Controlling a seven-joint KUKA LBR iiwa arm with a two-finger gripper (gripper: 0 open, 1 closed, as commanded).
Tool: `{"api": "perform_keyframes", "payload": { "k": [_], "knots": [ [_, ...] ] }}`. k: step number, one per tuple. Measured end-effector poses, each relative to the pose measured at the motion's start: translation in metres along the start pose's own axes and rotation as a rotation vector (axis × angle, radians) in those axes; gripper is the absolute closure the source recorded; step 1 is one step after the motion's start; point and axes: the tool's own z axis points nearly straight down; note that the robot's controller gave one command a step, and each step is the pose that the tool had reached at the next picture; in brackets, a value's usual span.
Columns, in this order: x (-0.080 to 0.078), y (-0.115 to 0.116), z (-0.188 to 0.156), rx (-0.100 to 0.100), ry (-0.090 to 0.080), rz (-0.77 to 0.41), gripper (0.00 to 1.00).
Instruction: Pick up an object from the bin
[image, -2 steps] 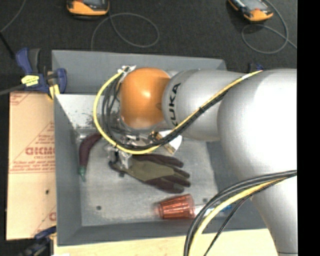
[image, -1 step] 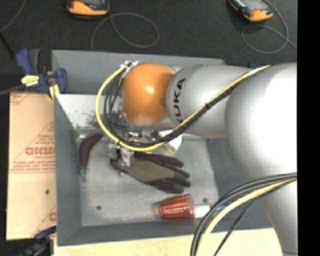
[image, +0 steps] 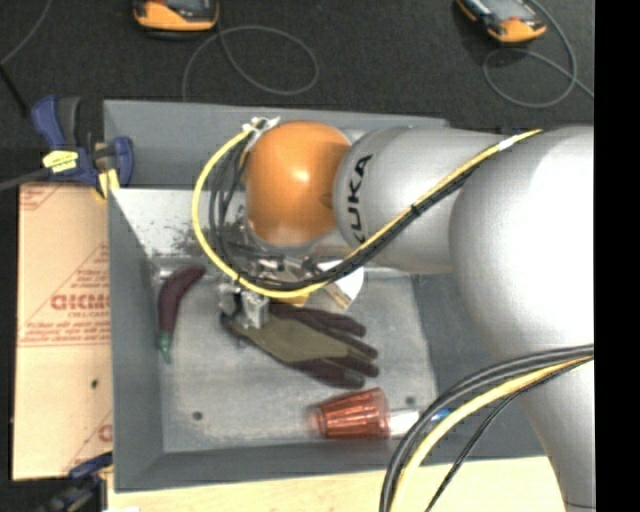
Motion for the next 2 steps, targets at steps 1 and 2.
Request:
{"api": "perform_keyframes", "payload": {
  "k": [1,2],
  "knots": [
    [0.001,0.001,0.004,-0.002,0.004,0.003,1.0],
    [-0.001,0.001,-0.114,0.002,0.0,-0.01,1.0]
  ]
}}
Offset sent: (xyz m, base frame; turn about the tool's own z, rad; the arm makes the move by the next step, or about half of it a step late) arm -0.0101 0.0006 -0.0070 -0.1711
